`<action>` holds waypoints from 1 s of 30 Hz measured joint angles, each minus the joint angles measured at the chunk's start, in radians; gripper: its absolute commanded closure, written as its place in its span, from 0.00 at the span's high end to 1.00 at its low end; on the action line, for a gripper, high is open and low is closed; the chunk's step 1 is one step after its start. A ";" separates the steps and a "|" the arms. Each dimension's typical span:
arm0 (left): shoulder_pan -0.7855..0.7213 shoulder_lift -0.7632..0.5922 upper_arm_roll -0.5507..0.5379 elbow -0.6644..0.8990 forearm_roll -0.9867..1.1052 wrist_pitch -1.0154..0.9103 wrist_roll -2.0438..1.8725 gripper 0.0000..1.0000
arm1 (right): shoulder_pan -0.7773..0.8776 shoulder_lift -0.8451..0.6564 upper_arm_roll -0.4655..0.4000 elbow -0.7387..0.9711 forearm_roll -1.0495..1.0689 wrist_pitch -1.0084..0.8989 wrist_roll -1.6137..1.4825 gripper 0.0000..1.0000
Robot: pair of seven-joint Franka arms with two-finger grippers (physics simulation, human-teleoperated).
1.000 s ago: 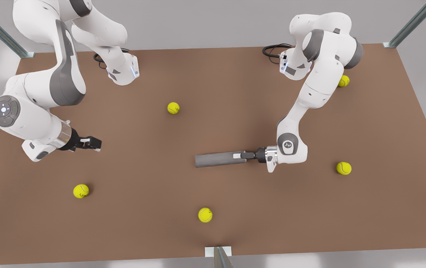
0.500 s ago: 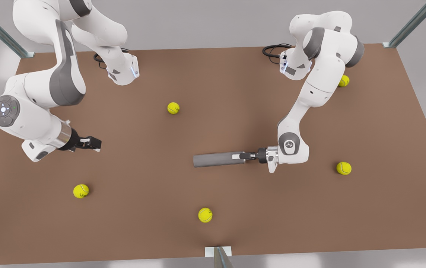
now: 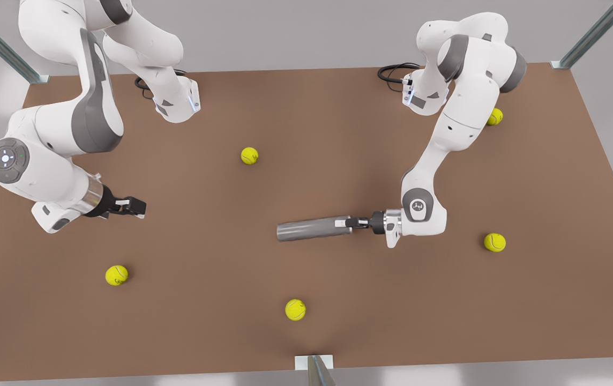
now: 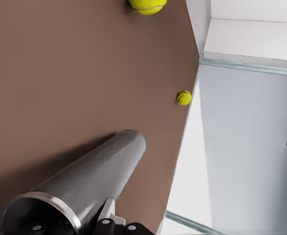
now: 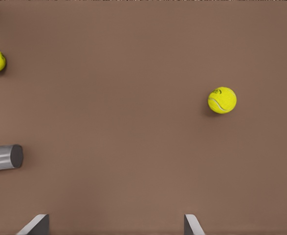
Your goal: Put the tennis tube upright
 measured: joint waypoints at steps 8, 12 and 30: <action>0.000 -0.020 0.000 -0.001 -0.010 -0.001 -0.006 0.21 | 0.001 0.000 0.000 0.000 0.000 0.000 0.000 1.00; 0.000 -0.035 0.002 -0.008 0.001 -0.001 -0.007 0.21 | 0.004 0.000 0.003 -0.002 0.000 0.000 0.000 1.00; 0.008 -0.164 0.066 -0.020 0.200 -0.033 -0.124 0.21 | 0.006 -0.006 0.005 0.000 -0.138 -0.132 0.000 1.00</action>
